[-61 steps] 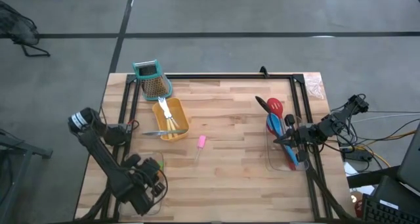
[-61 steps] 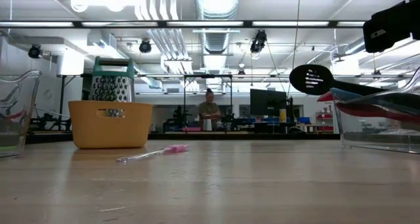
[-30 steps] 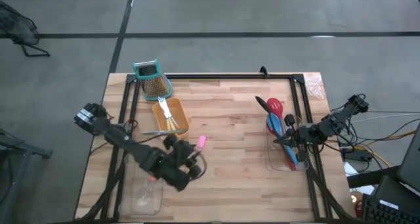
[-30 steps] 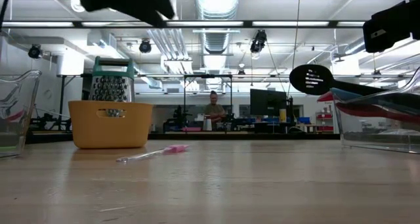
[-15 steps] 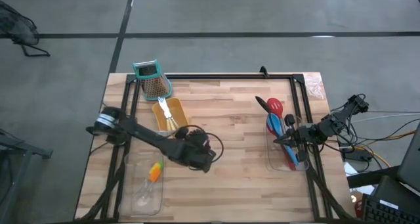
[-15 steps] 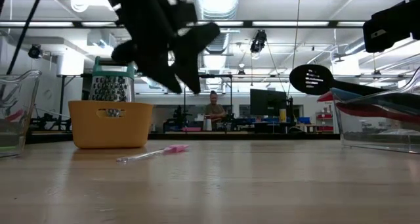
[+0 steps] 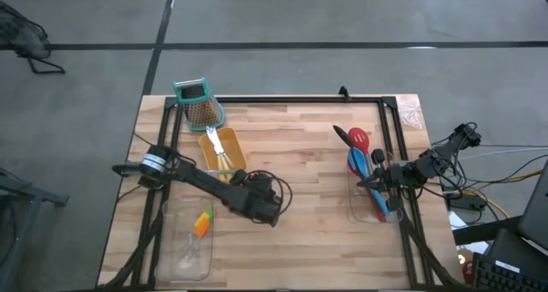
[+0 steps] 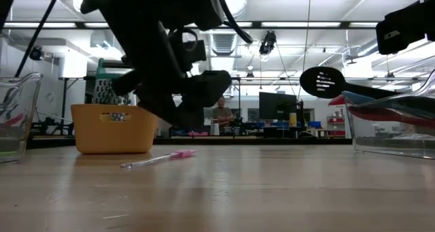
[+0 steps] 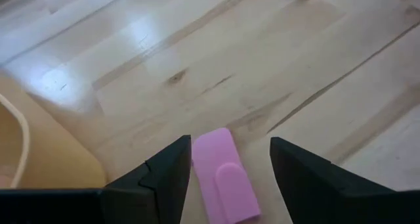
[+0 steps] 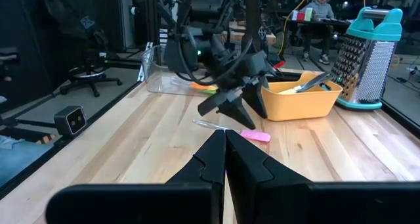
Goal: Pick & Place Kitchen Items
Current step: Put the pink spatula into the left transparent bin
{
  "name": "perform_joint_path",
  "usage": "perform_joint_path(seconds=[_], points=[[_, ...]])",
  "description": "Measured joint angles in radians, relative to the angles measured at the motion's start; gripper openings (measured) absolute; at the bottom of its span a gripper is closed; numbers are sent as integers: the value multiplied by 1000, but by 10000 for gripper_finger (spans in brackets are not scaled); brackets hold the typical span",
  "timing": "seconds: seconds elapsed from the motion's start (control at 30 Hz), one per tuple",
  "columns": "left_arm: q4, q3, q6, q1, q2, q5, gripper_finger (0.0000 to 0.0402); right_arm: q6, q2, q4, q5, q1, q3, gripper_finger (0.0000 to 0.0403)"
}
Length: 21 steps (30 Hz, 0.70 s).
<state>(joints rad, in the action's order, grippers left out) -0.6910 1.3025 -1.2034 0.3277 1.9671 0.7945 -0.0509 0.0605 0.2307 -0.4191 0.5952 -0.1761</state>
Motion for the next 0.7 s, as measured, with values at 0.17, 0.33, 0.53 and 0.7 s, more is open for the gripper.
perform_joint_path(seconds=[0.17,0.33,0.53,0.7], points=[[1,0,-12,-15,8,-44,214,0,0,0,0,0,0,8],[1,0,-31,-38,8,-103,214,1,0,0,0,0,0,8],[2,-6,-33,-57,8,-124,214,1,0,0,0,0,0,8],[9,-37,-45,-72,8,-147,214,0,0,0,0,0,0,8]])
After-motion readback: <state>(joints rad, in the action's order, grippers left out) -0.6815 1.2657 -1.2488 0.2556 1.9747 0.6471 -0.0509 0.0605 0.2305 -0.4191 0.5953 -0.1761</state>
